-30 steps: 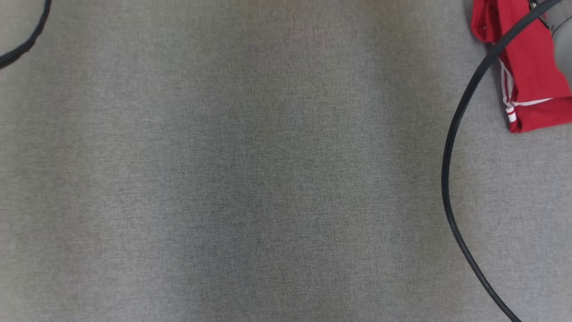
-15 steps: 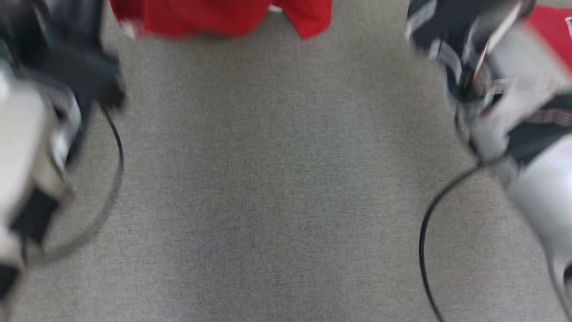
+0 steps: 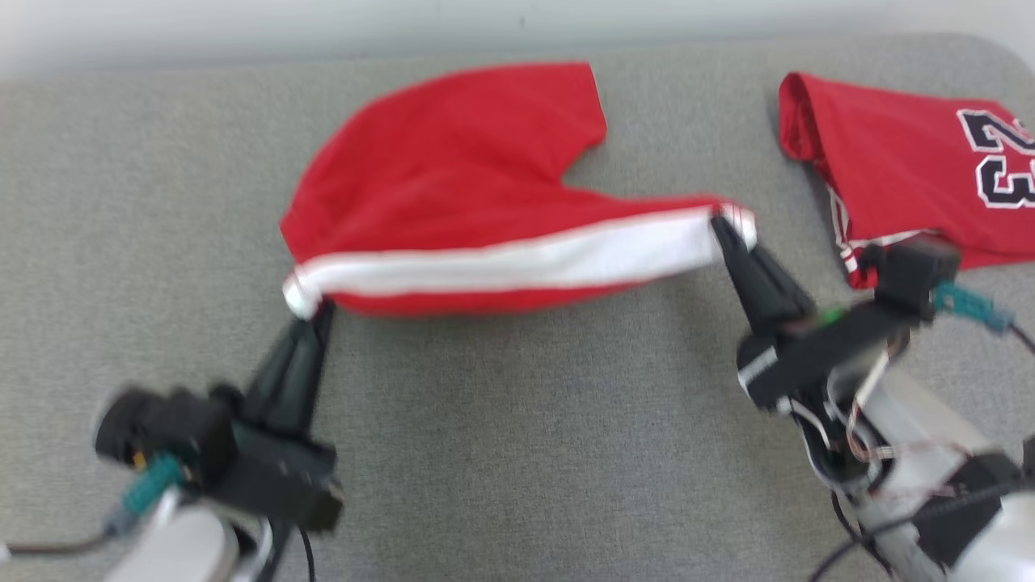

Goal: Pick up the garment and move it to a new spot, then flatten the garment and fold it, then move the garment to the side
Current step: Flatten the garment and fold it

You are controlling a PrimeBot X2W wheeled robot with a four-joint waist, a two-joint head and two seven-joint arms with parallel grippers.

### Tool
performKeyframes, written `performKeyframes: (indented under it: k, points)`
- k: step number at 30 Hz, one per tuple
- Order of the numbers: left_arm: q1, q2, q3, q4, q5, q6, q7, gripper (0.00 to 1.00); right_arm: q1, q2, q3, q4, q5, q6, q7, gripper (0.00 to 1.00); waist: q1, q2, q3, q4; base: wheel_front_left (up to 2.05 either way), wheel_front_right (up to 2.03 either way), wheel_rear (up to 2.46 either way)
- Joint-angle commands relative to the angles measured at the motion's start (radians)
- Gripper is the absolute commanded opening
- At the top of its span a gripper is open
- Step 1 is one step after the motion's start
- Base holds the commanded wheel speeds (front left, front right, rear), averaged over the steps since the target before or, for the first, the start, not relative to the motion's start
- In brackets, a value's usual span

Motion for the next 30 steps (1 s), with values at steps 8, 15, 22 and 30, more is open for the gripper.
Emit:
performKeyframes:
  k: [8,15,22,30]
  points:
    - [0.236,-0.057,0.003,-0.021,0.032,0.018,-0.006,0.00,0.252,-0.049,-0.076,-0.088,0.006,0.000,0.044,0.00,0.0003,0.0001,-0.097,0.022,0.00,0.00,0.00]
    - [0.458,-0.094,0.040,0.006,0.076,0.022,-0.005,0.00,0.478,-0.093,-0.136,-0.198,-0.022,0.000,0.188,0.00,0.0003,0.0001,-0.173,0.034,0.00,0.00,0.00]
    - [0.539,-0.100,0.033,0.044,0.123,0.008,-0.005,0.00,0.636,-0.093,-0.219,-0.266,-0.052,0.000,0.293,0.00,0.0003,0.0001,-0.197,0.058,0.00,0.00,0.00]
    - [0.523,-0.155,0.069,0.076,0.155,-0.056,-0.005,0.00,0.689,0.000,-0.355,-0.349,-0.171,0.000,0.348,0.00,0.0003,0.0001,-0.197,0.070,0.00,0.00,0.00]
